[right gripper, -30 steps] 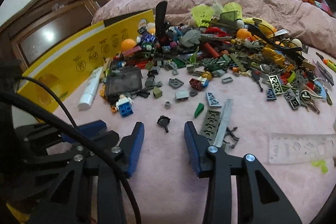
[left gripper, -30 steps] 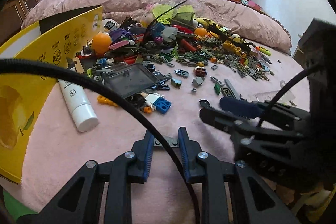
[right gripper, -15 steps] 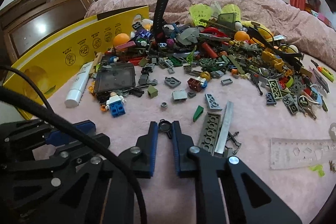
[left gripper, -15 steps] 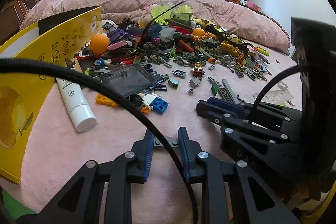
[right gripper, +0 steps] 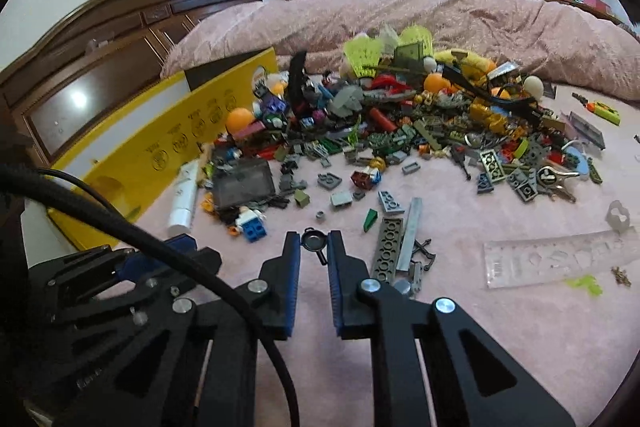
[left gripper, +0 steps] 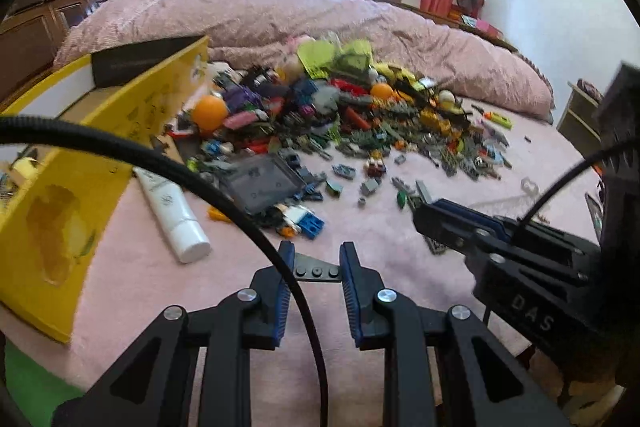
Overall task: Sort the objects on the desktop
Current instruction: 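Carry the grey wedge plate and black piece over the yellow box with both grippers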
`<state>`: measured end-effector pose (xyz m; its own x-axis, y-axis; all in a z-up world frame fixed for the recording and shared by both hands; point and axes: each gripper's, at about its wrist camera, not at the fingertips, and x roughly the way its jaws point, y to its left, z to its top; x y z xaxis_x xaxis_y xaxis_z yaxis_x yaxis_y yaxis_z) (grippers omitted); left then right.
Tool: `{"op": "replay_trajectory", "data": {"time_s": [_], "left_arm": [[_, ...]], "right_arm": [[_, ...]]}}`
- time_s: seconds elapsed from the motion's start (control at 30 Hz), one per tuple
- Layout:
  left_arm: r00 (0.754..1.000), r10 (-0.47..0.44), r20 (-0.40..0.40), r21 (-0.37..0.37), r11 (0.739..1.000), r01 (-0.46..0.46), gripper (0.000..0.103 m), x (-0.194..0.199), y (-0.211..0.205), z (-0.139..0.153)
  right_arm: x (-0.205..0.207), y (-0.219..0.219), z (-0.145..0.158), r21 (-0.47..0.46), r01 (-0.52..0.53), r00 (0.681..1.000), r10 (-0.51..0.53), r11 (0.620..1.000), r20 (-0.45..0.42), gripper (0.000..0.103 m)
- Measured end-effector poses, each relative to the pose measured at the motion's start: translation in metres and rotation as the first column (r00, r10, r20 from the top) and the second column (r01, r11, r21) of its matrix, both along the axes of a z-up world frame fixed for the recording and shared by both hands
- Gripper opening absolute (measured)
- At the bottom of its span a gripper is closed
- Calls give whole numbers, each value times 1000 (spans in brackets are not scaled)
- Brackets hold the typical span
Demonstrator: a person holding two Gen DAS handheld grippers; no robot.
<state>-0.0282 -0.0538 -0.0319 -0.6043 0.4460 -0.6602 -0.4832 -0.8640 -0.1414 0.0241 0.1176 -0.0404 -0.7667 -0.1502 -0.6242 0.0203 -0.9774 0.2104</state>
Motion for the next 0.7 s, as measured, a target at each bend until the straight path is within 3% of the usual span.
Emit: {"op": "replay_trajectory", "data": {"time_s": [0.3,0.7], "left_arm": [[987,128,-92,-7,992,-130,24,-3,-42,52],[929,343,-141,5,938,-345,24,-26,-127,86]], "right_arm": [[8,-24,33,7,-51,997,51,999,-50,14],[-11,-103,72,52,-248,963,252,967,-98,14]]}}
